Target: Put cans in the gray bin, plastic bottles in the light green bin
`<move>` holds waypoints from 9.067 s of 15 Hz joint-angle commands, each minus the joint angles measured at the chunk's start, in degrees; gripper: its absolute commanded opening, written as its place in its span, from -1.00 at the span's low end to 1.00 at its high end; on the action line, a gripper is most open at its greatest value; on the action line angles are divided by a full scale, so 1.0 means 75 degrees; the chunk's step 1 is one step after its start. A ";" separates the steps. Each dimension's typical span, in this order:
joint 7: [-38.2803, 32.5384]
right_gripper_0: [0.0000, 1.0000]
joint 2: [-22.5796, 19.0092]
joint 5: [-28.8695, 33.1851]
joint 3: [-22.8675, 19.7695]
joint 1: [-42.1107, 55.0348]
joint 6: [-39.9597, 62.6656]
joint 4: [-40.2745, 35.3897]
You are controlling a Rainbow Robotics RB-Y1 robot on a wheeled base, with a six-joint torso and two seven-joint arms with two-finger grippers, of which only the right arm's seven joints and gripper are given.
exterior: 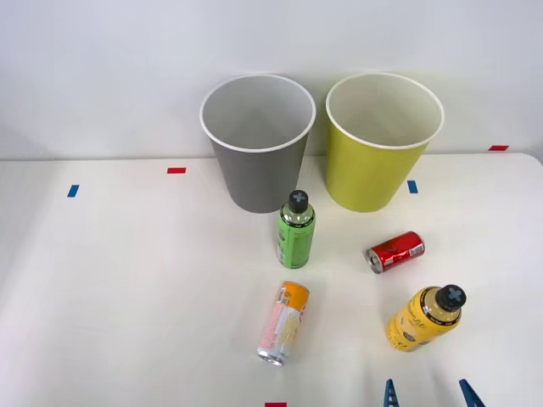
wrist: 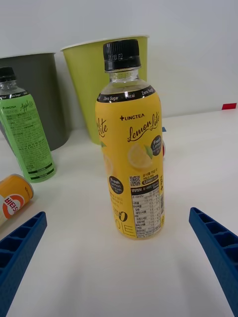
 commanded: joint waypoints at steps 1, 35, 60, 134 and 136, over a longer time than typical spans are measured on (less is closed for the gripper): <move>0.0000 1.00 0.0000 0.0000 0.0000 0.0000 0.0000 0.0000; 0.0000 1.00 0.0000 0.0000 0.0000 0.0000 0.0000 0.0000; 0.0129 1.00 -0.0902 -0.0879 0.0492 -0.0363 0.0141 -0.0246; 0.4055 -1.00 -0.1863 -0.4887 0.1266 -0.2309 0.2297 -0.2039; 0.4031 -1.00 -0.1863 -0.5156 0.1301 -0.2344 0.3000 -0.2895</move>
